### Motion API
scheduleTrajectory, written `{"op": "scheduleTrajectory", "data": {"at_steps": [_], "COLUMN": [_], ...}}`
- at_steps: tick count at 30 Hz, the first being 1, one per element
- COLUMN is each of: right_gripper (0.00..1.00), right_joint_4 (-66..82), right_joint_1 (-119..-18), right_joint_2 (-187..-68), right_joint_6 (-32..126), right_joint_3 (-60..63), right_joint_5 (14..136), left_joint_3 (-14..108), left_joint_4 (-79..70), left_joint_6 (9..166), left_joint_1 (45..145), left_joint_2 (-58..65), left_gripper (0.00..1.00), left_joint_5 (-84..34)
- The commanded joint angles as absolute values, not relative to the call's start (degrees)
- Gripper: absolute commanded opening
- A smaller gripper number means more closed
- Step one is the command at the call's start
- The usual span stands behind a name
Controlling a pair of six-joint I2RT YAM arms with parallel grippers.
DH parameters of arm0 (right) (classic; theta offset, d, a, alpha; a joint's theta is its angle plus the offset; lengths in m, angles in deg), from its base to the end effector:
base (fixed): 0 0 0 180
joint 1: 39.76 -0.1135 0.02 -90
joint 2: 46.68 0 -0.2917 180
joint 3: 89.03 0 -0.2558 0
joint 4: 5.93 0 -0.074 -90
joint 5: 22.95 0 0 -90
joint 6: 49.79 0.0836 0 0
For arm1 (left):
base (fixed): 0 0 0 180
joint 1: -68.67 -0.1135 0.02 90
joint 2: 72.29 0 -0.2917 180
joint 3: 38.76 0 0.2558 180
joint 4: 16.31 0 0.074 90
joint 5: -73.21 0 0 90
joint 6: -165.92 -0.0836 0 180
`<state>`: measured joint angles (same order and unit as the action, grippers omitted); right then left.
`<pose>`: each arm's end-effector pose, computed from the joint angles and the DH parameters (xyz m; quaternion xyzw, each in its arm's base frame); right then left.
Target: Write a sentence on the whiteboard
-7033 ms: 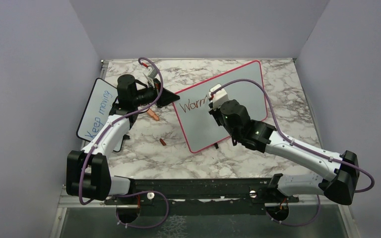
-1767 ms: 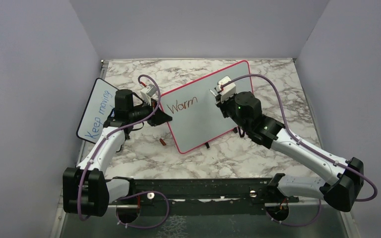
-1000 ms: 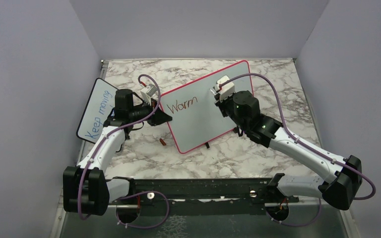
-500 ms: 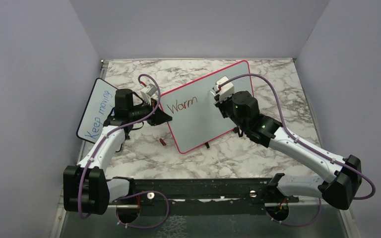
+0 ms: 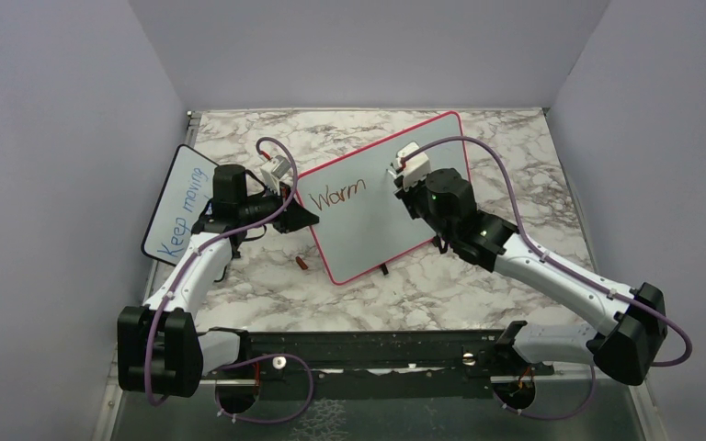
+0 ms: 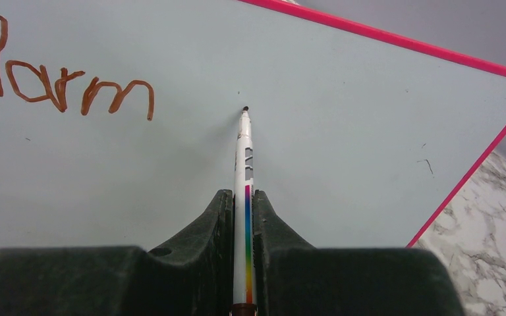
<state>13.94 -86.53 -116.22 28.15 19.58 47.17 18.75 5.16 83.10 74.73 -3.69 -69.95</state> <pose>0.2391 0.2128 0.3478 -0.3031 0.7441 0.0393 0.5941 0.2606 -0.0950 0.2691 0.2073 0.7864 -0.4393 0.3816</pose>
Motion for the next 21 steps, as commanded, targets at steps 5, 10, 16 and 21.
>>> {"op": "scheduleTrajectory", "data": {"at_steps": [5, 10, 16, 21], "right_gripper": [0.00, 0.00, 0.00, 0.00], "right_joint_4": [11.11, 10.75, 10.97, 11.87], "right_joint_1": [-86.38, -86.37, -86.40, -86.36], "right_joint_2": [-117.16, -117.35, -117.60, -117.56], "right_joint_6": [28.21, 28.47, 28.60, 28.67], "right_joint_3": [17.72, 17.53, 17.20, 17.15], "right_joint_5": [48.06, 49.19, 50.71, 52.69], "left_joint_3": [18.19, 18.21, 18.22, 18.22], "left_joint_4": [9.12, 9.12, 9.11, 9.17], "left_joint_6": [76.18, 76.18, 76.18, 76.18], "left_joint_1": [74.24, 74.23, 74.25, 74.23], "left_joint_2": [-2.15, -2.15, -2.10, -2.18], "left_gripper": [0.00, 0.00, 0.00, 0.00], "left_joint_5": [-63.01, -63.11, -63.11, -63.02]}}
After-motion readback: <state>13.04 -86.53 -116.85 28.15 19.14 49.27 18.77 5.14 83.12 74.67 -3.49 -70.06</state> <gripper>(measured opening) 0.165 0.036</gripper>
